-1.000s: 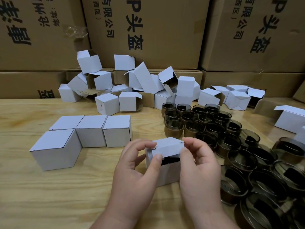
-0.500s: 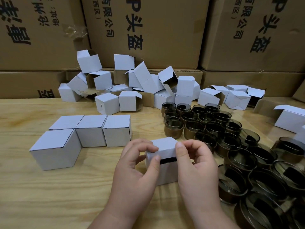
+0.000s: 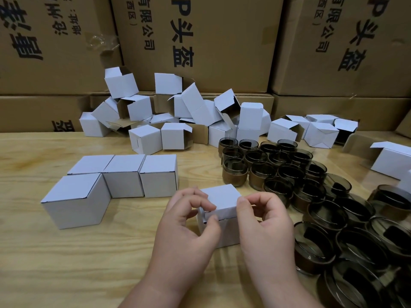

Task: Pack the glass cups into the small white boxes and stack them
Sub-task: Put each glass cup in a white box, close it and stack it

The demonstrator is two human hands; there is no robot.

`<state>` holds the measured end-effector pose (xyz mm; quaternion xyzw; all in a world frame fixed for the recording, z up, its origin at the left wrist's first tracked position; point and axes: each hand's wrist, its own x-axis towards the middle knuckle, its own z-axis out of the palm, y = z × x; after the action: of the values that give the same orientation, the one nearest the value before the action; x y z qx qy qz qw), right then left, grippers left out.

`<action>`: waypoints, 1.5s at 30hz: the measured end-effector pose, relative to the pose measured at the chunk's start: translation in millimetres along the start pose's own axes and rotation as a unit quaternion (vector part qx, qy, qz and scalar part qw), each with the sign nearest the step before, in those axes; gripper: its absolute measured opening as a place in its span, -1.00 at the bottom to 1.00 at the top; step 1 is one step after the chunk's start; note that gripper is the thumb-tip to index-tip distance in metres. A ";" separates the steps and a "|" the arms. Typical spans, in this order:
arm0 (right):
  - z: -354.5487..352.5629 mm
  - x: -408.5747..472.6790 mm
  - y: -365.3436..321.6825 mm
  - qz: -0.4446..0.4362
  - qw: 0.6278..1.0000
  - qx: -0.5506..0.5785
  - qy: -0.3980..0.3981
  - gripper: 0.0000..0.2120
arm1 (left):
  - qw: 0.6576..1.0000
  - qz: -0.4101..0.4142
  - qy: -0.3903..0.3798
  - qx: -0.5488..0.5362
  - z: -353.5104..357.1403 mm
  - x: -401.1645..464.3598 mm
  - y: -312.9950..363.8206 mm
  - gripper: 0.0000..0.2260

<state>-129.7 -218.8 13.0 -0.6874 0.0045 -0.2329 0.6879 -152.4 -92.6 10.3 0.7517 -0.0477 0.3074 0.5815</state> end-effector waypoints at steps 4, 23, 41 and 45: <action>-0.3 -0.3 0.1 0.010 1.000 -0.013 0.002 -0.88 | 1.000 -0.016 -0.008 -0.008 -0.3 -1.1 -2.3 -0.84; 0.2 3.7 4.3 0.120 0.991 0.064 0.005 -0.84 | 0.979 -0.165 0.060 -0.102 2.9 1.3 -4.4 -0.71; -0.6 4.0 8.4 0.113 0.992 0.053 0.007 -0.90 | 0.980 -0.179 0.047 -0.066 1.7 2.4 2.5 -0.65; -1.9 4.8 11.6 0.108 0.993 0.040 0.005 -0.86 | 0.982 -0.171 0.044 -0.066 2.1 2.3 3.4 -0.64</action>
<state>-122.4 -222.8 3.4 -0.6539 0.0729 -0.1605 0.7357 -151.2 -94.8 14.1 0.6949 0.0866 0.2325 0.6749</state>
